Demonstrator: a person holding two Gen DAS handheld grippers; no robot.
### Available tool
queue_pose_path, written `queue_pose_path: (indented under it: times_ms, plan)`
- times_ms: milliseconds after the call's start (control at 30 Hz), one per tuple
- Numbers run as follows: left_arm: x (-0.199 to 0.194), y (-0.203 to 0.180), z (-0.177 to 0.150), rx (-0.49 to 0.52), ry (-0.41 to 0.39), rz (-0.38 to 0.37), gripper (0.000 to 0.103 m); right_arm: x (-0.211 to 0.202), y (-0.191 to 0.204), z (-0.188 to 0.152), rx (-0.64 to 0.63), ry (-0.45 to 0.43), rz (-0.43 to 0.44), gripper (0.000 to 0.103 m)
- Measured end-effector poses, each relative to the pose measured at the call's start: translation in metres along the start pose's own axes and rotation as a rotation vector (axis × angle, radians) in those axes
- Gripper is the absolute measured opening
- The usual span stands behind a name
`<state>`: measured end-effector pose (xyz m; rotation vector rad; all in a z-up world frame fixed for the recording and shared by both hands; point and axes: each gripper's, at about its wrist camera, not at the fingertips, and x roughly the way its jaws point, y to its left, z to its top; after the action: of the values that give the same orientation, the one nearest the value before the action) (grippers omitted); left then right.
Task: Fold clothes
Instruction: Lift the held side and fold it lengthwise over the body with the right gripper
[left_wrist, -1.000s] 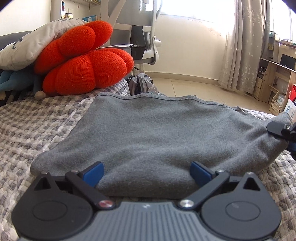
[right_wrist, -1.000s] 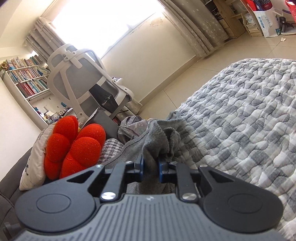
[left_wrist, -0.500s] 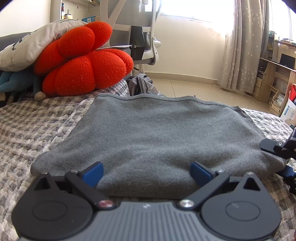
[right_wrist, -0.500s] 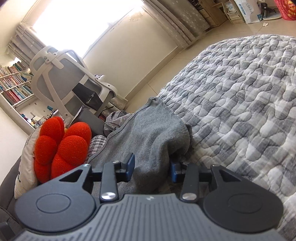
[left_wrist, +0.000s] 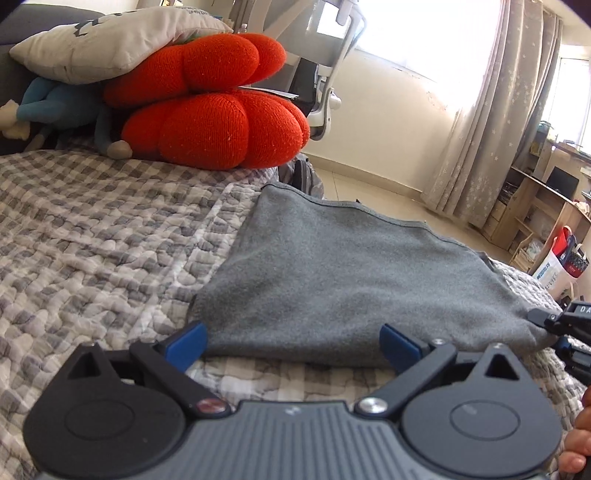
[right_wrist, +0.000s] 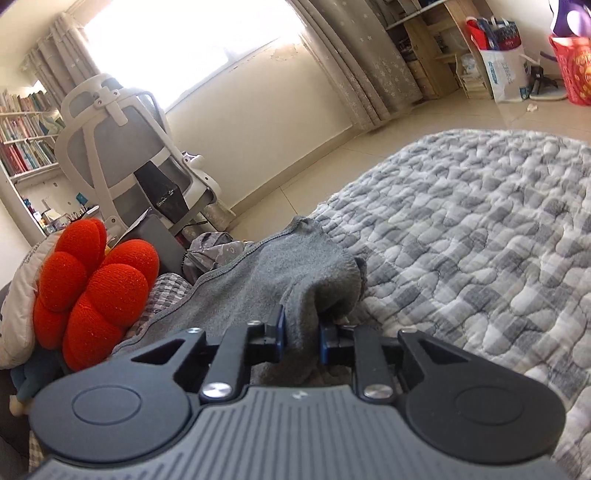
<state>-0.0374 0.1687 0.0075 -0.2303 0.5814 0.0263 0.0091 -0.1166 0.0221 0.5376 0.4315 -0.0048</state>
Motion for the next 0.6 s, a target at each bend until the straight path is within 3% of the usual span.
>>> queue_pose_path:
  times_ms: [100,200,333,500,600]
  plan:
    - [-0.002,0.006,0.000,-0.026,-0.006,-0.027,0.100,-0.009,0.036,-0.001,-0.211,-0.116,-0.003,0.020]
    - [-0.006,0.022,0.004,-0.093,-0.007,-0.092,0.100,-0.018,0.074,-0.006,-0.374,-0.185,0.059,0.019]
    - [-0.022,0.053,0.022,-0.161,0.003,-0.151,0.100,-0.022,0.120,-0.020,-0.580,-0.203,0.189,0.017]
    - [-0.046,0.131,0.047,-0.412,-0.110,-0.092,0.100,-0.006,0.172,-0.065,-0.735,-0.050,0.397,0.013]
    - [-0.035,0.149,0.042,-0.486,-0.062,-0.098,0.099,-0.006,0.193,-0.109,-0.907,0.014,0.450,0.013]
